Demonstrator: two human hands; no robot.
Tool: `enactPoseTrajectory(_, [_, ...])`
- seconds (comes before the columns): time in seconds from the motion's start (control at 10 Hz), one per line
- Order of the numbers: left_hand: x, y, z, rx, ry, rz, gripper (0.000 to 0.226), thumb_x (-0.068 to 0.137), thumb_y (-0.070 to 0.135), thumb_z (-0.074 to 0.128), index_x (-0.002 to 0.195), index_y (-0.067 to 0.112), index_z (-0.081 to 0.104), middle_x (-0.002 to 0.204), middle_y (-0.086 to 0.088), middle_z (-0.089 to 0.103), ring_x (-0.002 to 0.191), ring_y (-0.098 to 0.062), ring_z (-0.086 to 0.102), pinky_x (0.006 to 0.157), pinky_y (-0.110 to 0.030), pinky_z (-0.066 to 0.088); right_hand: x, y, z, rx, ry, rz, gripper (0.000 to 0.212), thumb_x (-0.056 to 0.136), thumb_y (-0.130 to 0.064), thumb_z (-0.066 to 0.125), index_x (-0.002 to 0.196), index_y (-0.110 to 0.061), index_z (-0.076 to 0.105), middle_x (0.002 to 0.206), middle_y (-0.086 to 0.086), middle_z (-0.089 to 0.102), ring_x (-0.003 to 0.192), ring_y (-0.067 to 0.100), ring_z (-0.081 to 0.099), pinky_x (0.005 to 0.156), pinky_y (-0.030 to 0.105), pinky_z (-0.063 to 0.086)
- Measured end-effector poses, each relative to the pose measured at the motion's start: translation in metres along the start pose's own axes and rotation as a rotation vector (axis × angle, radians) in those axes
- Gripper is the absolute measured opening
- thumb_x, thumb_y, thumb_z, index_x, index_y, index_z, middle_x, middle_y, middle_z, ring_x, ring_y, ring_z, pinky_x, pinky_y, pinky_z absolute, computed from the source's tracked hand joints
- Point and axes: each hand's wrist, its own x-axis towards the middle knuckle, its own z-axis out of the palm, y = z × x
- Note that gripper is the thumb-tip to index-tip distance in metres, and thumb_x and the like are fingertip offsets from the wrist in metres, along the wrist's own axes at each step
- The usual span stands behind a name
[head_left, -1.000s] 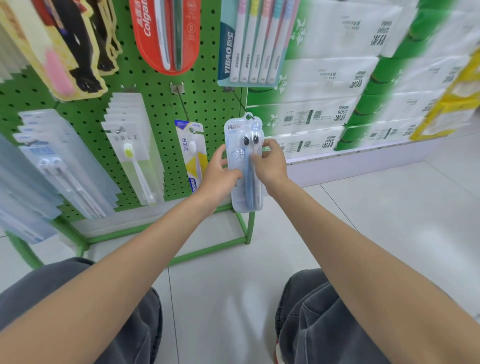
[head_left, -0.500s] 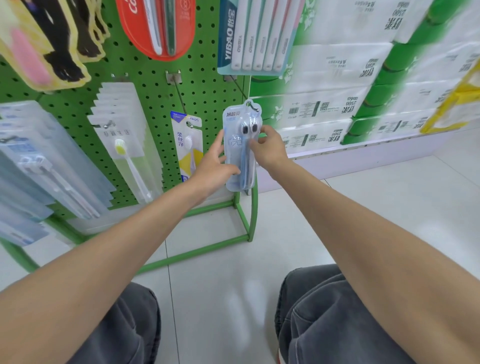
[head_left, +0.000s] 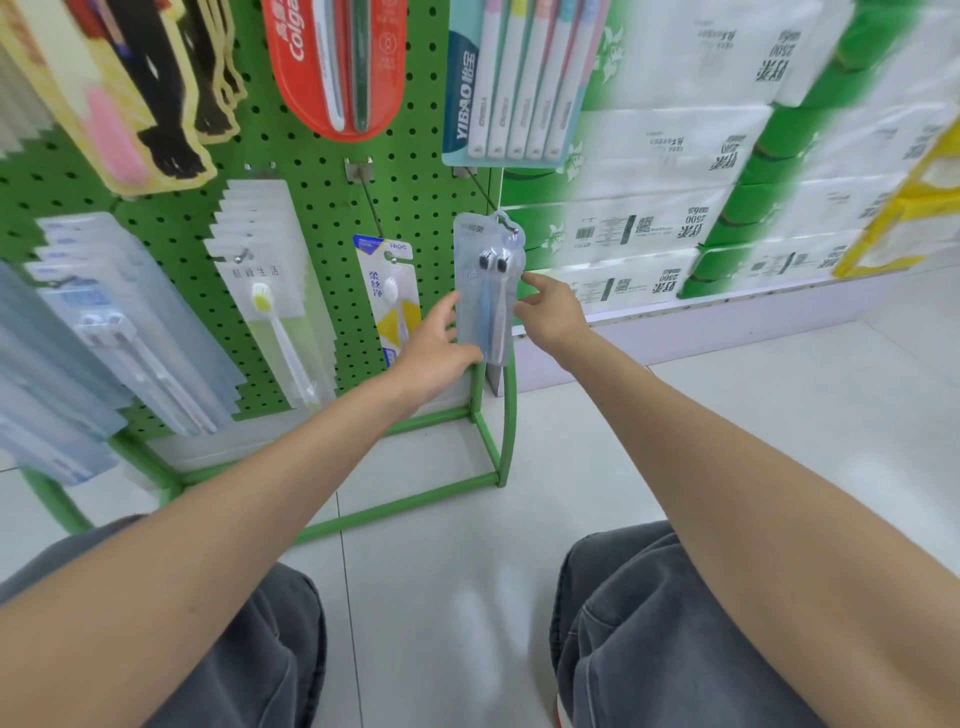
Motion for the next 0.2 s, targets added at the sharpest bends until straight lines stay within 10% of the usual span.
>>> enactPoseTrajectory(0.2, [-0.011, -0.017, -0.006, 0.108, 0.079, -0.063, 0.026, 0.094, 0.005, 0.053, 0.118, 0.015, 0.06, 0.119, -0.009, 0.063, 0.105, -0.023, 0.063, 0.093, -0.041, 0.054, -0.026, -0.007, -0.001, -0.063, -0.05, -0.027, 0.042, 0.095, -0.014, 0.058, 0.137, -0.009, 0.051, 0.111, 0.013, 0.067, 0.087, 0.022, 0.059, 0.072, 0.024, 0.042])
